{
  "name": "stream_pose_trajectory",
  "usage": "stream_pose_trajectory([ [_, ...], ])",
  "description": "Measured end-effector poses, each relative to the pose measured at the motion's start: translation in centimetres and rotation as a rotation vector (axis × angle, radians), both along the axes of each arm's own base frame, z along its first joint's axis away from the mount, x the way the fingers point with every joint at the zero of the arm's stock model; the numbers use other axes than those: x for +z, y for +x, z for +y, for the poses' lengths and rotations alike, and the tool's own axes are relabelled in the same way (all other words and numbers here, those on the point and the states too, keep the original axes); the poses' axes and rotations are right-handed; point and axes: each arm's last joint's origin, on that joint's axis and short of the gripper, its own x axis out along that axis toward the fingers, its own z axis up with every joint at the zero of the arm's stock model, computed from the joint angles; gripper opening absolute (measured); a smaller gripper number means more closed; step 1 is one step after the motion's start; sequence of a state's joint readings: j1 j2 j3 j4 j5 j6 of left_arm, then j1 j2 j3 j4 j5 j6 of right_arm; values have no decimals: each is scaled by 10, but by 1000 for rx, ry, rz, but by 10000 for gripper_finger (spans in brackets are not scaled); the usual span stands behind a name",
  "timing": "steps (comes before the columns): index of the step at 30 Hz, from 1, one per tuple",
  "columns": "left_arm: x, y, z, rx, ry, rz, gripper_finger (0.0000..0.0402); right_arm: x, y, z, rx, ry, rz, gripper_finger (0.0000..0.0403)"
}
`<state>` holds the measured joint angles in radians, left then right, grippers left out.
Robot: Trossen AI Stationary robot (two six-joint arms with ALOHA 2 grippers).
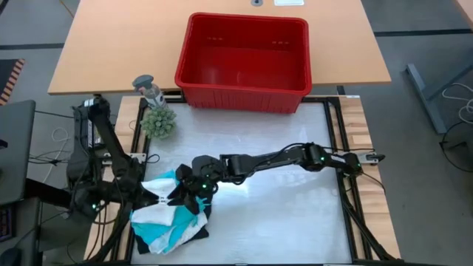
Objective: Fold Laundry from Bin
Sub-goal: Stack the white shorts on top of the blue shorts
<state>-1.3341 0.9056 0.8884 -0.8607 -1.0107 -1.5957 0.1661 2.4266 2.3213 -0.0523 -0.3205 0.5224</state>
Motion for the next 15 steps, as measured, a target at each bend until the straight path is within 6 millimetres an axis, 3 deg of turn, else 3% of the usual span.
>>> stream_pose_trajectory([
  [4, -21, -10, -4, 45, -36, -48, 8, -21, 10, 4, 41, 40, -21, 99],
  [15, -88, -24, -10, 83, -52, -5, 0, -76, 27, 6, 85, 85, 23, 22],
])
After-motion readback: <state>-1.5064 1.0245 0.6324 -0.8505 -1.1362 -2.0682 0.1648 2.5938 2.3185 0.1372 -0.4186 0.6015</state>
